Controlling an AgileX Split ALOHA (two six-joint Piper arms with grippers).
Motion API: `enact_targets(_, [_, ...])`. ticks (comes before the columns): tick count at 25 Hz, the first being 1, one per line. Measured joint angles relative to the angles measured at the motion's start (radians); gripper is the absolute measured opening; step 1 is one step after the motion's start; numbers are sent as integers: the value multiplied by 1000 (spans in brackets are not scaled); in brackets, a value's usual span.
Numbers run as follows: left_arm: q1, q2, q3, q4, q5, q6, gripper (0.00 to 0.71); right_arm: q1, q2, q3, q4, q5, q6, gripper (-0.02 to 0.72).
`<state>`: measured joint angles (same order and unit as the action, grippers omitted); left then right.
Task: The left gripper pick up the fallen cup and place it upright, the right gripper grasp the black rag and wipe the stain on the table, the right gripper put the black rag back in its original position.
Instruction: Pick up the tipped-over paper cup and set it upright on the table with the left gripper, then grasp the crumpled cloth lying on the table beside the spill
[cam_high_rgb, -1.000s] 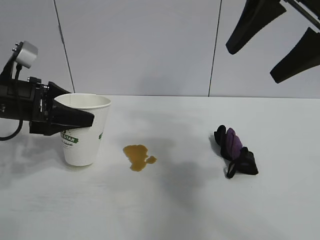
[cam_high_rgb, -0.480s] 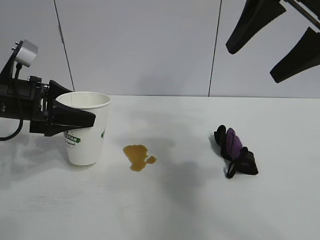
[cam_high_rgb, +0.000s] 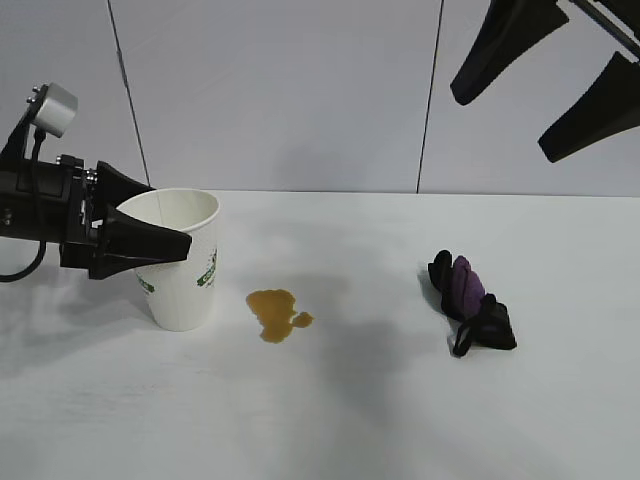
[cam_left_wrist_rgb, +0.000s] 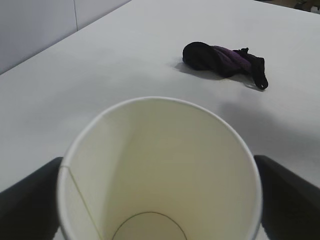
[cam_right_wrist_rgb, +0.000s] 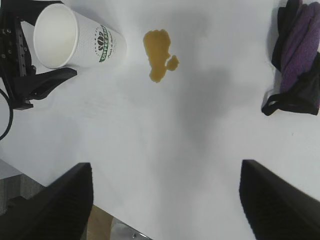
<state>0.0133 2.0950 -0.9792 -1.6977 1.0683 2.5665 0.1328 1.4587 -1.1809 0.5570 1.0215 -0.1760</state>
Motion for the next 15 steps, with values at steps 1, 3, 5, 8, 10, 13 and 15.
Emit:
enact_targets(1, [0, 0, 0, 0, 0, 0, 687, 0, 0, 0, 0, -1, 0, 558])
enact_targets(3, [0, 0, 0, 0, 0, -17, 687, 0, 0, 0, 0, -1, 0, 558])
enact_targets(5, [0, 0, 0, 0, -6, -38, 687, 0, 0, 0, 0, -1, 0, 558])
enact_targets(8, [0, 0, 0, 1, -30, -63, 687, 0, 0, 0, 0, -1, 0, 558])
enact_targets(10, [0, 0, 0, 11, -43, -87, 687, 0, 0, 0, 0, -1, 0, 558])
enact_targets(13, [0, -2, 0, 40, -67, -127, 687, 0, 0, 0, 0, -1, 0, 558])
enact_targets(15, [0, -18, 0, 64, -105, -155, 687, 0, 0, 0, 0, -1, 0, 558])
